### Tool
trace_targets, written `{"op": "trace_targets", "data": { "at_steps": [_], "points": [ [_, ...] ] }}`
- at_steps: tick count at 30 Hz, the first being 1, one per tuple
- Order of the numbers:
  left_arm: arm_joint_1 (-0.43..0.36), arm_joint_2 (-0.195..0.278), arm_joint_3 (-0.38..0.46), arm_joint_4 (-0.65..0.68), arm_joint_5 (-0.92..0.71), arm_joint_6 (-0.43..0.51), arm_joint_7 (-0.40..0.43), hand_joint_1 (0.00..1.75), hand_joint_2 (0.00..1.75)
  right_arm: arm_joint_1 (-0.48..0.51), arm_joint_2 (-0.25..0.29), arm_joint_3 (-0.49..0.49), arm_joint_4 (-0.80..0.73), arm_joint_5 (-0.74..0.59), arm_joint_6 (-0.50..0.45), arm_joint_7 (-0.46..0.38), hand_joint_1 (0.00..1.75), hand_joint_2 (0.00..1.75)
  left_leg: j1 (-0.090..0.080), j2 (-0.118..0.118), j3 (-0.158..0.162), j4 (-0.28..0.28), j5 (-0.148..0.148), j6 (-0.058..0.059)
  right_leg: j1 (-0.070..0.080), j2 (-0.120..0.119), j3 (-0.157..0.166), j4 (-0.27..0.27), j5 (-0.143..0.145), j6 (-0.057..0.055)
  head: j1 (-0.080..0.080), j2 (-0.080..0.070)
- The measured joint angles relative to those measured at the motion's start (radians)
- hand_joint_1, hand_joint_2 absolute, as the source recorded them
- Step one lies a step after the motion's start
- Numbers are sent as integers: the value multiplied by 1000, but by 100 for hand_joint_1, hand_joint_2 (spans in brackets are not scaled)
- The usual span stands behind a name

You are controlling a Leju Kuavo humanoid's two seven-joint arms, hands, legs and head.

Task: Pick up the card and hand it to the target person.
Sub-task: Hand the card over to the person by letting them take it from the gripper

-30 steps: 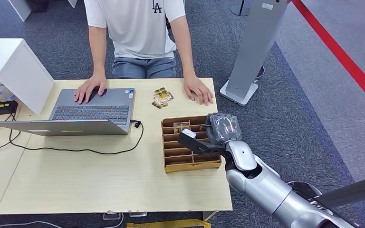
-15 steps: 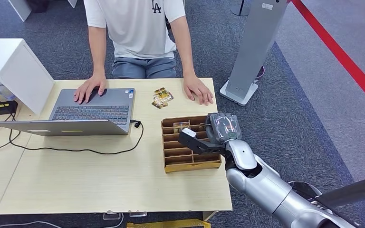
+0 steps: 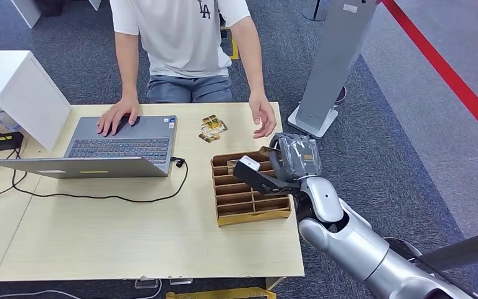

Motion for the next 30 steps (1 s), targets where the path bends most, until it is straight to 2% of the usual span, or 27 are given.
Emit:
{"op": "trace_targets", "data": {
  "at_steps": [4,6,12,18,20,22,23,24,27,29,30],
  "points": [
    [2,0,0,0,9,5,0,0,175,9,-18,-39,-123,52,-107,-6,166,175,0,0,0,0,0,0,0,0,0,0,0,0,0,0],
    [2,0,0,0,10,5,-1,0,175,21,-24,-60,-185,71,-131,-11,166,175,0,0,0,0,0,0,0,0,0,0,0,0,0,0],
    [2,-4,0,0,5,1,-8,0,175,66,-26,-92,-314,128,-135,-44,166,175,0,0,0,0,0,0,0,0,0,0,0,0,-1,0],
    [2,-6,0,0,-1,-10,-14,0,175,96,-16,-97,-338,149,-135,-97,166,175,0,0,0,0,0,0,0,0,0,0,0,0,0,0],
    [2,-6,0,0,0,-14,-11,0,175,105,-13,-97,-335,145,-136,-116,117,175,0,0,0,0,0,0,0,0,0,0,0,0,0,0],
    [2,-7,0,0,0,-17,-8,0,175,111,-9,-96,-330,141,-136,-130,36,175,0,0,-1,0,0,0,0,0,0,0,0,0,0,0],
    [2,-7,0,0,0,-19,-7,0,175,114,-7,-96,-327,139,-135,-135,16,175,0,0,-1,0,0,0,0,0,0,0,0,0,0,0],
    [2,-8,0,0,-2,-20,-7,0,131,116,-5,-96,-324,137,-133,-140,2,175,0,0,-1,0,0,0,0,0,0,0,0,0,1,0],
    [1,-9,0,0,-8,-15,-13,0,0,121,1,-96,-314,103,-124,-157,0,175,0,0,-1,0,0,0,0,0,0,0,0,0,0,0],
    [1,-9,0,0,-7,-5,-27,0,0,125,5,-96,-307,4,-120,-197,0,175,0,0,-1,0,0,0,0,0,0,0,0,0,0,0],
    [1,-9,0,0,-6,1,-33,0,0,128,7,-96,-303,-88,-118,-233,0,175,0,0,-1,0,0,0,0,0,0,0,0,0,0,0]
  ]
}}
